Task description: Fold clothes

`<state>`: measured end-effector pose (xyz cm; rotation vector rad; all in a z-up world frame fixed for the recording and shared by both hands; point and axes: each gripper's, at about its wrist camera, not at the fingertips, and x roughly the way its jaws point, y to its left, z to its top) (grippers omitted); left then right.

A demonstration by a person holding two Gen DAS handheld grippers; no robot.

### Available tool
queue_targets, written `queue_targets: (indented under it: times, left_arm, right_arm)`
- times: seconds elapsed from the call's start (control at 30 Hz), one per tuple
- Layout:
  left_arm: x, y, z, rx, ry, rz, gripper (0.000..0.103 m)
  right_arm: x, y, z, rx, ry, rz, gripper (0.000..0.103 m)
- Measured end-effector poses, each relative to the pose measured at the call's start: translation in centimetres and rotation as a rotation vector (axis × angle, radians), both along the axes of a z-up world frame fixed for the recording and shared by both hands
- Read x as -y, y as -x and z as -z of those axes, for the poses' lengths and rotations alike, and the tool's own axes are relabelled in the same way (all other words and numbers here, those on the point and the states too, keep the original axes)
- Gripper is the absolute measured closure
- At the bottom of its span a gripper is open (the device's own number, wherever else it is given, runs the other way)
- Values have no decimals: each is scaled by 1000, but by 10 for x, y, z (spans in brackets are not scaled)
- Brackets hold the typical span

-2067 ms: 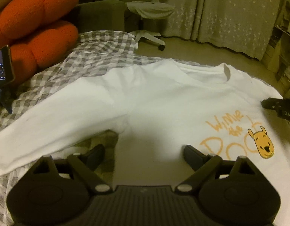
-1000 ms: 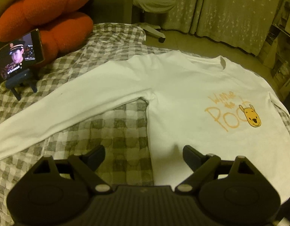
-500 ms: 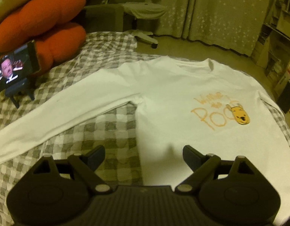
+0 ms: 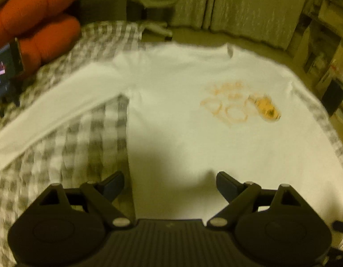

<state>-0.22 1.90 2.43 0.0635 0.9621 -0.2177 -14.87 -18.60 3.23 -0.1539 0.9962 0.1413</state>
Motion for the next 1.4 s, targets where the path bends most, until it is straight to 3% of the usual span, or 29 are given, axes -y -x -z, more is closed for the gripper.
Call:
queue_targets:
  times: [0.23,0.33,0.43,0.53,0.63,1.0,1.13,1.4]
  left_arm:
    - [1,16,-12,34,32,-25,13]
    - [8,29,-12,46,33,-2,15]
    - [14,38,-4,11,28,16,15]
    - [19,48,-2,25,-15,29,15]
    - [23,60,1,33,-44,32,15]
    - [34,83,5,39,-69,59,17]
    - [35,85,-1,66,-62,59,24]
    - [30,72,-14,133,-21,-2,25]
  right_arm:
    - [37,4,-15,63,-63,107,58]
    - [49,-3,1,-16,-44,175,58]
    - [54,-1,-3,-20,-8,190,58]
    - [73,1,-4,-43,-56,251,61]
    - [80,5,-4,-47,-55,257,68]
    - [83,17,0,-110,33,219,69]
    - [87,16,-13,-54,25,244,69]
    - [89,1,-31,63,-40,234,69]
